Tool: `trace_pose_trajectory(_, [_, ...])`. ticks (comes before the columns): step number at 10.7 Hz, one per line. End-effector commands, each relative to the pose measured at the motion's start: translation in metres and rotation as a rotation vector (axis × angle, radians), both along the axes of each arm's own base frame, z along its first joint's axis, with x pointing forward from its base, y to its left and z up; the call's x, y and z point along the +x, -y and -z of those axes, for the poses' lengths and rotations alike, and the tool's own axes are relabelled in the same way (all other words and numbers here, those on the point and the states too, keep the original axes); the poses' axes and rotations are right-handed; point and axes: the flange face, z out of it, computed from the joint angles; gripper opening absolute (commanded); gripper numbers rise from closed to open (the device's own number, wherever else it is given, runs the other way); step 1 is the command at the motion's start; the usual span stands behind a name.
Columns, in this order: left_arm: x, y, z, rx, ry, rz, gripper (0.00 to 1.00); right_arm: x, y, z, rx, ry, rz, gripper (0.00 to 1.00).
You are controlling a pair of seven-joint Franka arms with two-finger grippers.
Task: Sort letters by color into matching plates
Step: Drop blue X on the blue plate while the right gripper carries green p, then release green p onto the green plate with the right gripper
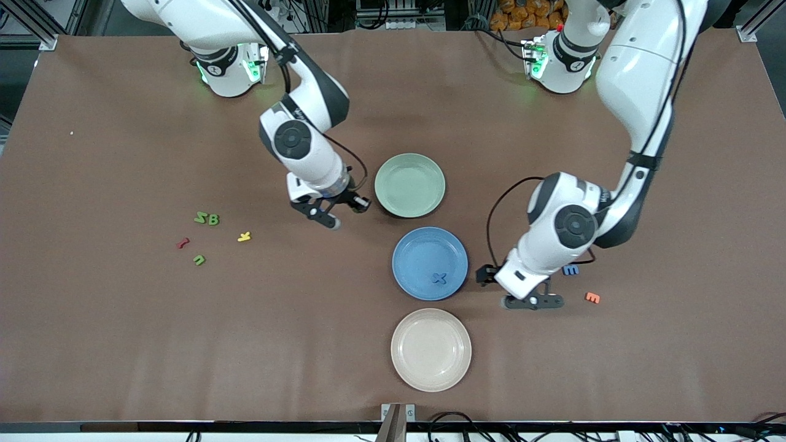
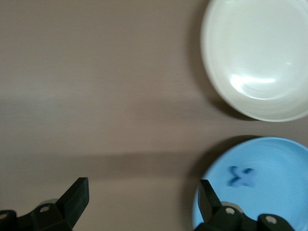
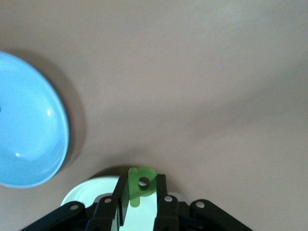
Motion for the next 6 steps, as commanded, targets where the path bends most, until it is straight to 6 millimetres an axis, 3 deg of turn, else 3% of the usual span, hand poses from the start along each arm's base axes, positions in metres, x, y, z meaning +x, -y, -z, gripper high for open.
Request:
trace_pose_trajectory(1, [0.000,-0.075,0.004,0.050,-0.111,-0.096,1.00,-0.018,-0.054,0.015,0.025,0.015,-0.010,0.00])
trace_pose_trajectory(4, [0.001,-0.126,0.011,0.114,-0.189,-0.213,1.00,-0.049,-0.082,0.031,0.009,0.012,-0.112,0.00])
trace_pose_trajectory(6, [-0.003,-0.154,0.034,0.233,-0.194,-0.209,1.00,-0.072,-0.100,0.037,0.015,-0.010,-0.157,0.00])
